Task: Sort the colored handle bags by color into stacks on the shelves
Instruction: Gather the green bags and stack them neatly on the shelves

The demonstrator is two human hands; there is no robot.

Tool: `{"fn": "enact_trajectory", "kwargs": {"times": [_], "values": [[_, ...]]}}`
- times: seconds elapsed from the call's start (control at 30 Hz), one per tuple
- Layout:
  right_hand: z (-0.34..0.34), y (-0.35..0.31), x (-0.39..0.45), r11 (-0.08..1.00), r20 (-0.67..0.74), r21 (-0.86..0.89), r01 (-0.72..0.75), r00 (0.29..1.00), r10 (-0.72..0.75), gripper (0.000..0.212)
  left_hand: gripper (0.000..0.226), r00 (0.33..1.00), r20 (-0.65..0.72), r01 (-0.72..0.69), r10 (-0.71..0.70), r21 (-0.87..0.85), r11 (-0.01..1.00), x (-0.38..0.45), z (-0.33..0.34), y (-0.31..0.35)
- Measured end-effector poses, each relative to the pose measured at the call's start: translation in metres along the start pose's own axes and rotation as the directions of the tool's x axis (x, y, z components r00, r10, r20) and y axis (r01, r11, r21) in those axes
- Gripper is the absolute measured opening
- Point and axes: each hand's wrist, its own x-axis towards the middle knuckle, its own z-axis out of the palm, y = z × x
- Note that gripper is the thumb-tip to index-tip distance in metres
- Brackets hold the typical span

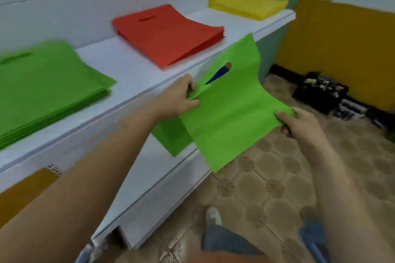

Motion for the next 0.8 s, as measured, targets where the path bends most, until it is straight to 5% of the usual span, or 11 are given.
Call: {"fn": "enact_trajectory", "kwargs": {"times": [0.13, 0.27, 0.37, 0.5, 0.67, 0.8], "values": [[-0.004, 0.054, 0.023, 0.994, -0.022, 0.000, -0.112, 0.993, 0.112, 0.011, 0.056, 0.970, 0.046, 0.240, -0.237, -0.108, 0.965, 0.021, 0.068, -0.046], [0.024, 0.103, 0.066, 0.984, 0.007, -0.035, -0.173, 0.985, 0.174, 0.010, 0.049, 0.900, -0.023, 0.435, -0.435, 0.105, 0.894, 0.041, 0.101, -0.107], [0.053, 0.130, 0.106, 0.975, 0.038, -0.027, -0.222, 0.974, 0.223, 0.010, 0.046, 0.827, -0.056, 0.563, -0.560, 0.089, 0.822, 0.047, 0.114, -0.160], [0.104, 0.173, 0.170, 0.963, 0.141, -0.086, -0.254, 0.954, 0.264, 0.016, 0.038, 0.707, 0.004, 0.707, -0.708, 0.048, 0.706, 0.053, 0.124, -0.232], [0.177, 0.224, 0.225, 0.950, 0.305, -0.270, -0.159, 0.921, 0.241, 0.017, 0.040, 0.581, -0.136, 0.813, -0.802, 0.056, 0.580, 0.056, 0.131, -0.303], [0.227, 0.255, 0.259, 0.930, 0.356, -0.316, -0.189, 0.885, 0.301, 0.017, 0.034, 0.391, -0.262, 0.880, -0.882, -0.174, 0.442, 0.053, 0.137, -0.350]]}}
